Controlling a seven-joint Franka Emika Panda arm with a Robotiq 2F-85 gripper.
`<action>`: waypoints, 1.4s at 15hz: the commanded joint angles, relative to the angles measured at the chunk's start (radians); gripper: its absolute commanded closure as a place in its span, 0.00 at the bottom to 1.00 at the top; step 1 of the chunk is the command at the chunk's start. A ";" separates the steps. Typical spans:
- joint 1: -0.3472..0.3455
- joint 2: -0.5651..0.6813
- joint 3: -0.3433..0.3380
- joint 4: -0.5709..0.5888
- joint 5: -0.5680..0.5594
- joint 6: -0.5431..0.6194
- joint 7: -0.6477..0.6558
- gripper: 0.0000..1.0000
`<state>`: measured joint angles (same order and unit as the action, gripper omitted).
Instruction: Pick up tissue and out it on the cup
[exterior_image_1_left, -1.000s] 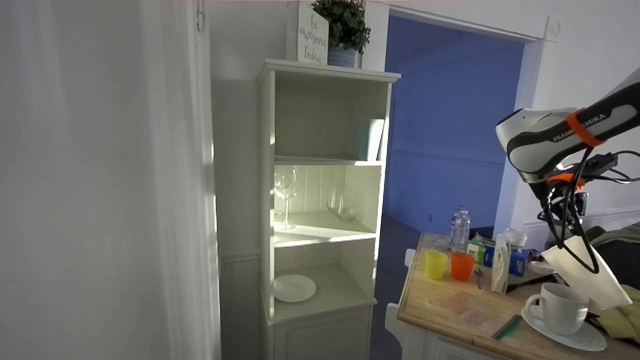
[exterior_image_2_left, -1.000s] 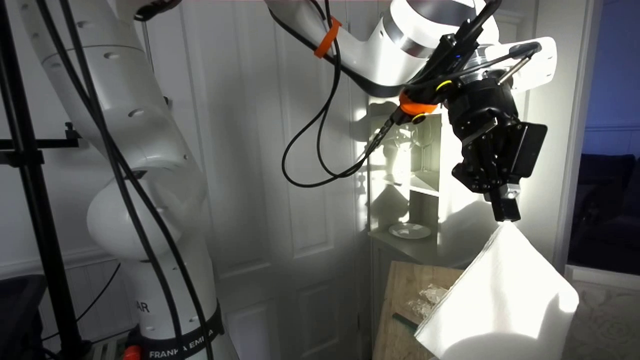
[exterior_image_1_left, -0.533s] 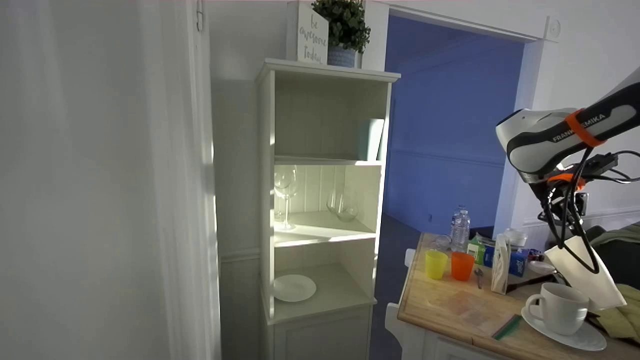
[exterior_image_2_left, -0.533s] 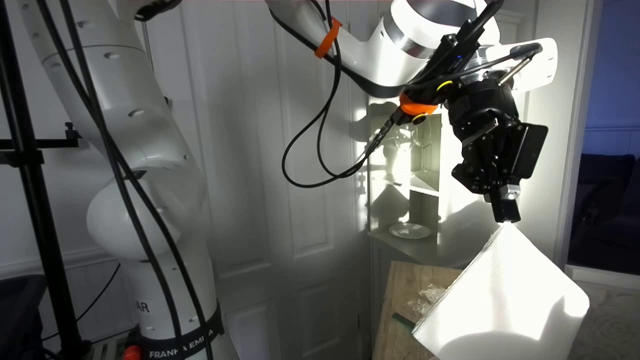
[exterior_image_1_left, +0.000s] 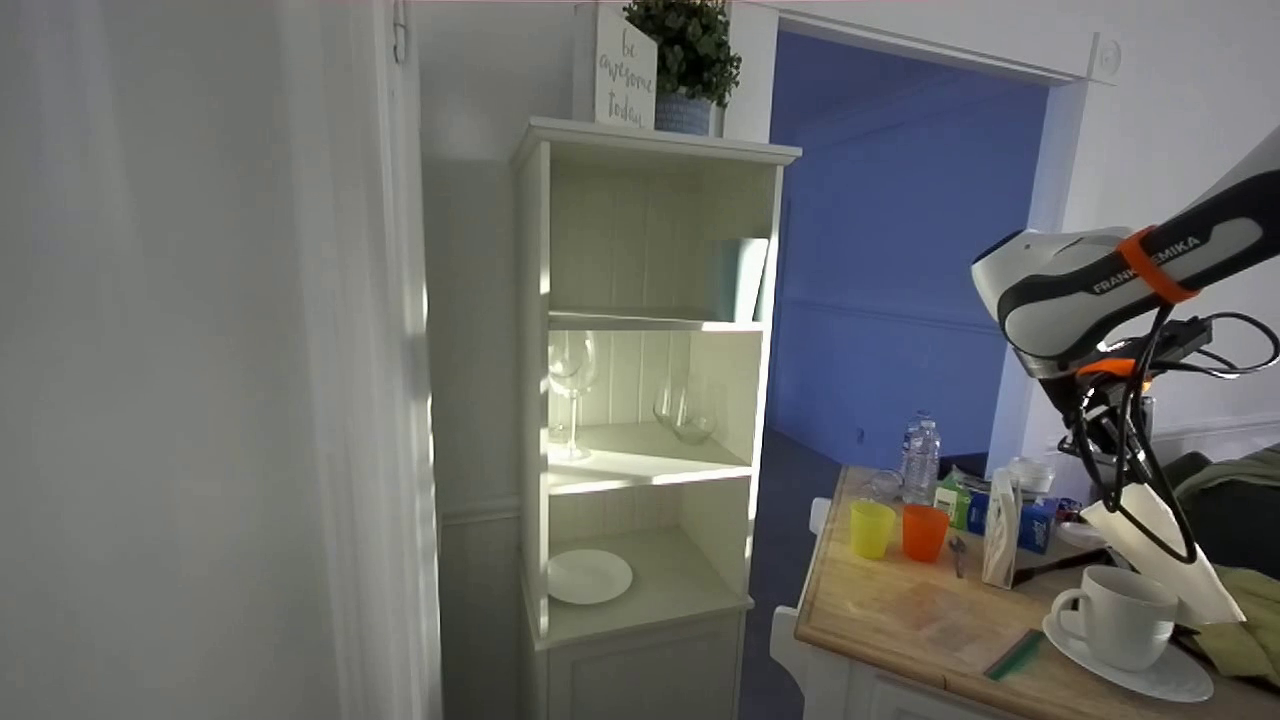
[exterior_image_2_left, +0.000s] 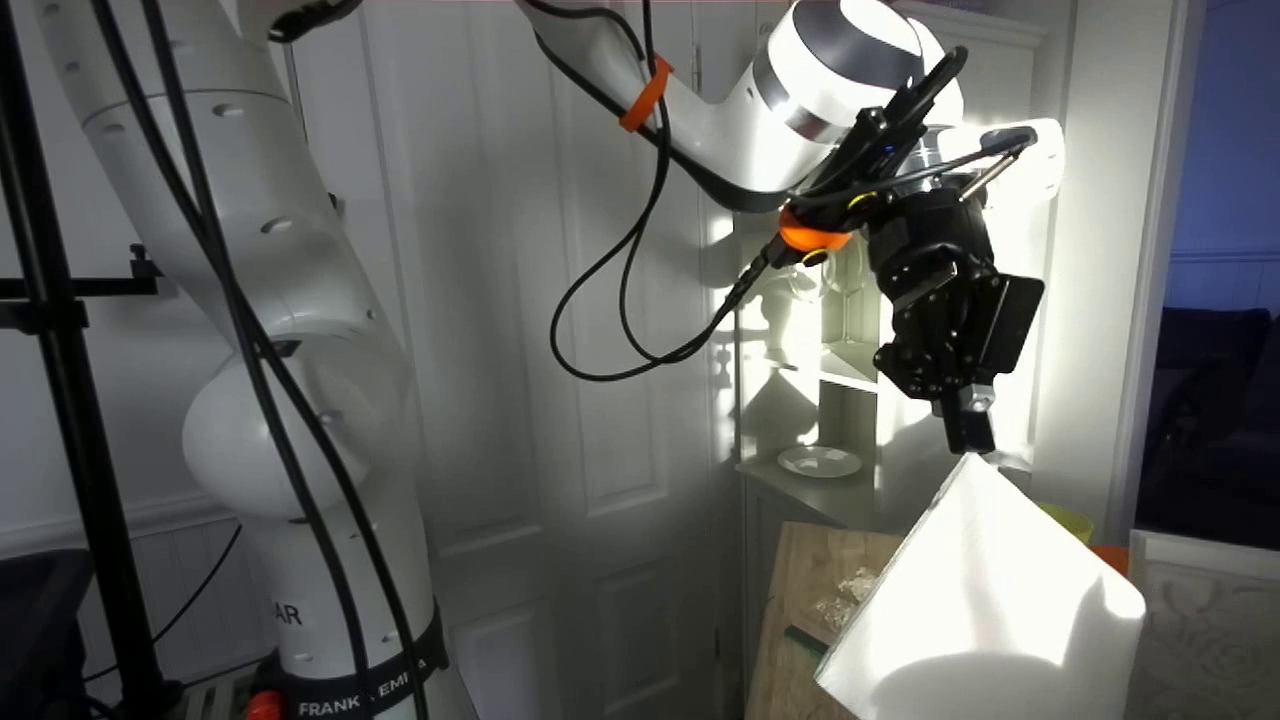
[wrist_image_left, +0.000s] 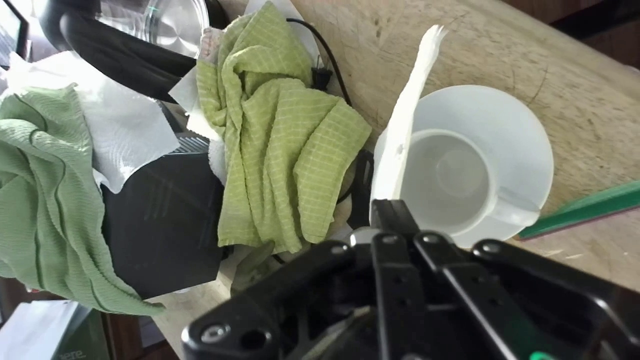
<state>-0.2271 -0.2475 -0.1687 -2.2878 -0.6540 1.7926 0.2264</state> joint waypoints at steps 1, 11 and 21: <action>0.014 -0.002 0.009 -0.029 0.030 -0.002 0.048 1.00; 0.000 0.064 -0.003 -0.021 0.181 0.091 0.182 1.00; -0.062 0.130 -0.068 0.020 0.193 0.134 0.281 1.00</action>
<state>-0.2686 -0.1325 -0.2183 -2.2910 -0.4927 1.9136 0.4838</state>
